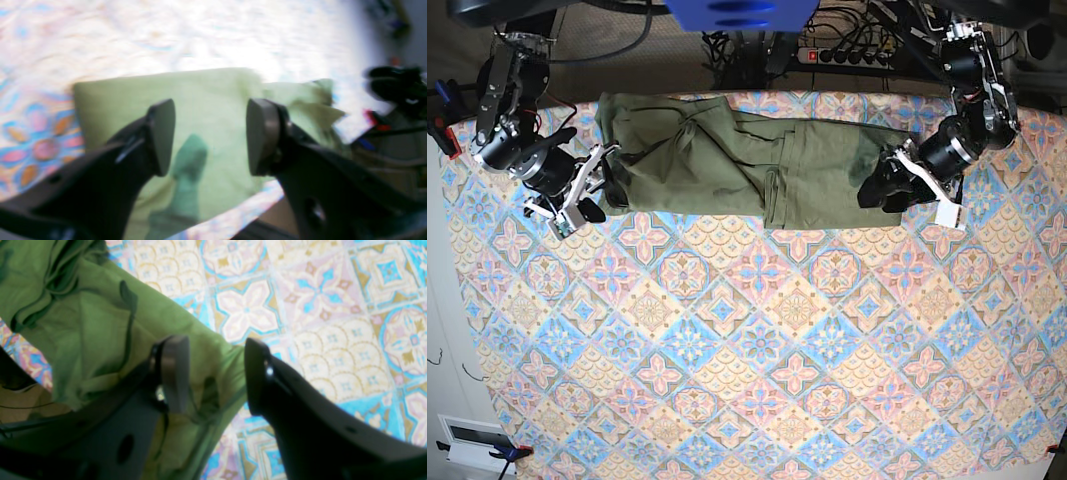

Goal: Layout the t-shirt on the table in an organized manner, then fold the t-shirt properly
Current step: 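Push the folded end with the left gripper toward the shirt's middle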

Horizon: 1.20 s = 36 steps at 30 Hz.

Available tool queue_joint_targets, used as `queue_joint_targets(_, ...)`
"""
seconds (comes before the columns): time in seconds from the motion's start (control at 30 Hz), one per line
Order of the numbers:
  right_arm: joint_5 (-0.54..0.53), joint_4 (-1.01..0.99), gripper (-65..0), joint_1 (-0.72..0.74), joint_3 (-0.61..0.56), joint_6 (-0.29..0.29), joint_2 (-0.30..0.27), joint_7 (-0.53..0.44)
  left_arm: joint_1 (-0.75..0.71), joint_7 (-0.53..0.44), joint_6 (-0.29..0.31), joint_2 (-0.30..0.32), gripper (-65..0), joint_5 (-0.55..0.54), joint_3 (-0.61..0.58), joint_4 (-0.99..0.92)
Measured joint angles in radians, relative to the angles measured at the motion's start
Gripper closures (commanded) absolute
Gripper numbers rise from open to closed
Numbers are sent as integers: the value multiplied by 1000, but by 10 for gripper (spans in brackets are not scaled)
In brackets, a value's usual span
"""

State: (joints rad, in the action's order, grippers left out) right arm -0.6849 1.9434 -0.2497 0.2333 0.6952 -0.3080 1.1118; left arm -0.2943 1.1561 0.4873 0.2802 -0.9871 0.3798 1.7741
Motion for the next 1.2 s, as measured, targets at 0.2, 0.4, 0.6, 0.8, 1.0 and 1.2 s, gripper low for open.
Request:
queue_joint_targets(0.2, 0, -72, -260, -3, -7, 0, 4, 33, 20, 11, -5, 13, -277, 113, -3, -144)
queue_joint_targets(0.4, 3, -143, -260, 0, -3, 0, 4, 36, 28, 3, -2, 11, -277, 112, -11, -153)
queue_joint_targets(0.6, -2, -171, -294, -6, -2, 0, 3, 50, 31, 3, 2, 14, -277, 109, -51, -153)
queue_joint_targets(0.8, -1, -182, -434, -8, -2, 0, 5, 95, 31, 3, 2, 14, -277, 109, -50, -153)
queue_joint_targets(1.0, -7, -240, -446, -6, -2, 0, 6, 93, 29, 3, 2, 14, -277, 109, -50, -153)
queue_joint_targets(1.2, -5, -301, -446, -7, 2, 0, 26, 93, 29, 3, 2, 13, -277, 109, -50, -154)
